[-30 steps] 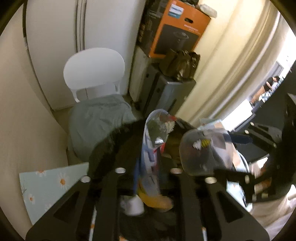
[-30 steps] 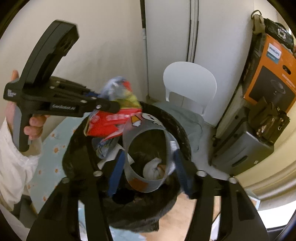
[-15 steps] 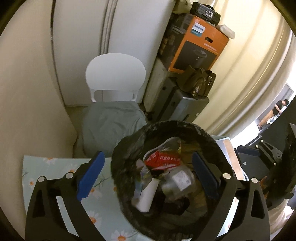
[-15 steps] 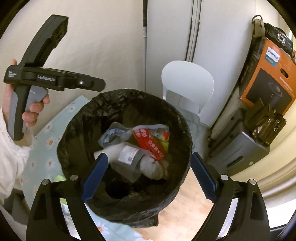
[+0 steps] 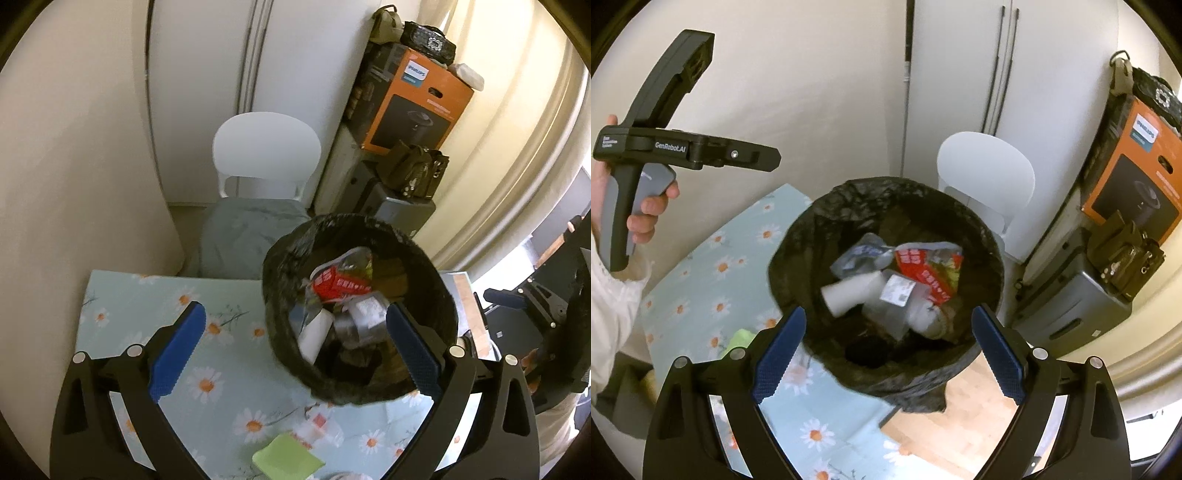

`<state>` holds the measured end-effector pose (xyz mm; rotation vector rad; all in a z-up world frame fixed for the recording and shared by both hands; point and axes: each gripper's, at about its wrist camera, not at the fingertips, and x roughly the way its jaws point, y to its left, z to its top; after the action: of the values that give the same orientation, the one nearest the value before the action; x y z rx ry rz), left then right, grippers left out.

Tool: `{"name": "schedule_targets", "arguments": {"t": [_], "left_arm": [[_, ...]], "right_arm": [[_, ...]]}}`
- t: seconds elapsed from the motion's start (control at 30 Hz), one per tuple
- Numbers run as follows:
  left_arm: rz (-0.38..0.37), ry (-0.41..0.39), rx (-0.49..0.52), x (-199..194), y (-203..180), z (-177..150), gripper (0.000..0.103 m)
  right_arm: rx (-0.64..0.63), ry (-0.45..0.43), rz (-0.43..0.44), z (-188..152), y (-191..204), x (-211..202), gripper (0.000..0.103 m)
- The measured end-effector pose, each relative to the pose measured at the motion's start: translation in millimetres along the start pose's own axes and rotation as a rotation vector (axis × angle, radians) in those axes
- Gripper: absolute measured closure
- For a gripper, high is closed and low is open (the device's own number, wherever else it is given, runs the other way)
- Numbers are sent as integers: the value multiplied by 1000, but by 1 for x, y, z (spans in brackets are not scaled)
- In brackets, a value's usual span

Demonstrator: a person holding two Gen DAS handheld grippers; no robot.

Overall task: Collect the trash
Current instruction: 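Move both tools back from the bin over the table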

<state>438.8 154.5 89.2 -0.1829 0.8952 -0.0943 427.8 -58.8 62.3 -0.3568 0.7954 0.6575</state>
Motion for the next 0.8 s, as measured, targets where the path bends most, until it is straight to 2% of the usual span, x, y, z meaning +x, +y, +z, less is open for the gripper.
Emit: {"name": "schedule_targets", "arguments": {"t": [0.13,0.3,0.57,0.8], "left_arm": [[36,-1,-9,-17,-1,-16,7],[8,5,-45,-34,1,-36,7],[76,23,-63,-50,-4,-67,6],[101,39,-105,-61,-4,-96,6]], "right_arm": [[-14,3,12,-6,11,-8,16],[-25,11,35,-20,23,-13,16],[-55,32,77,-46,44,-19,16],[-77,68,108,-64,56,-16,16]]}}
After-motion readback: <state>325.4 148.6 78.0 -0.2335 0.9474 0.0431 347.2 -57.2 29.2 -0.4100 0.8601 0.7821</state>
